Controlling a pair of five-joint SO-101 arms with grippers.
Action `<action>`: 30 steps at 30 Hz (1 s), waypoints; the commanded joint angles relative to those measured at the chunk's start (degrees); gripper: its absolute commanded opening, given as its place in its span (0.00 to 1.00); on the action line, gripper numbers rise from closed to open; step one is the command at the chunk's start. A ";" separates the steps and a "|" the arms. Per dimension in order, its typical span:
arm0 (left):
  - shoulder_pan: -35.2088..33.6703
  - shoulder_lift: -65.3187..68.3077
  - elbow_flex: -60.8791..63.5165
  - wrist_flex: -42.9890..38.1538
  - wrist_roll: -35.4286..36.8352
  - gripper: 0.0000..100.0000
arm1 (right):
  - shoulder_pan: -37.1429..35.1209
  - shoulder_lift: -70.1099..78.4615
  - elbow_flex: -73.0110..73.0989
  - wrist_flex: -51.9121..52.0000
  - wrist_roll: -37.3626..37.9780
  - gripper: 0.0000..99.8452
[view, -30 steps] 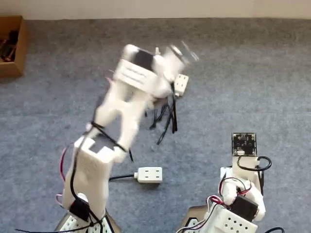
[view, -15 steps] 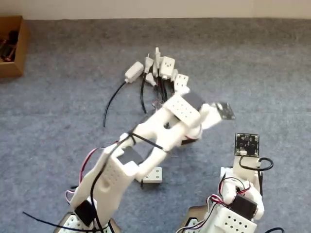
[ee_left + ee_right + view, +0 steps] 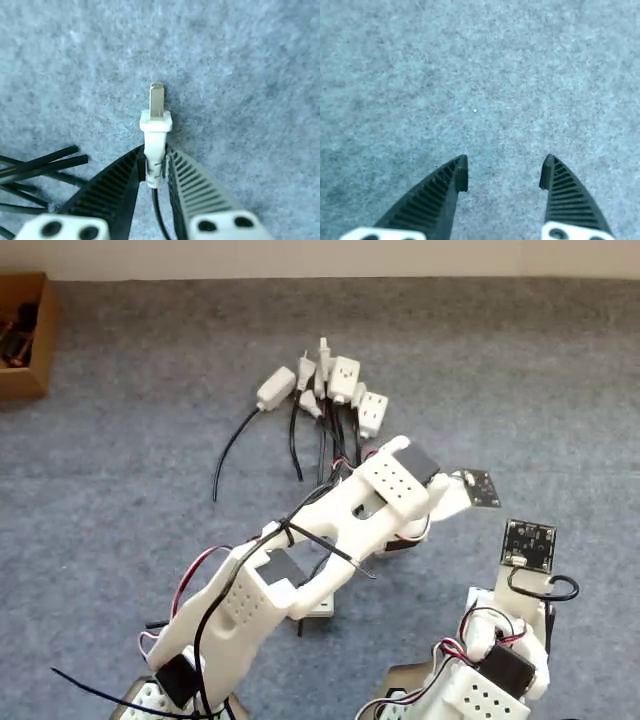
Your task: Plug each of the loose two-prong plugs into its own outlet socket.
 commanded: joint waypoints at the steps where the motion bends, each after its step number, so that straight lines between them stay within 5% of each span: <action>1: 0.75 -1.01 -4.26 5.45 -3.43 0.16 | 0.57 -0.48 -0.40 -1.01 -0.53 0.24; 12: -4.00 -8.75 -6.37 10.11 -5.10 0.19 | -2.68 -0.48 0.04 -1.10 -0.35 0.24; 20: -25.19 -20.88 -6.29 10.20 1.41 0.19 | -3.38 -0.48 -0.22 -1.10 -0.26 0.24; 25: -42.77 -24.75 -5.58 10.29 14.86 0.19 | -15.16 0.04 -2.42 -1.10 4.31 0.24; 30: -55.43 -25.10 2.77 10.02 7.12 0.19 | -24.92 2.42 -8.22 -0.66 4.13 0.24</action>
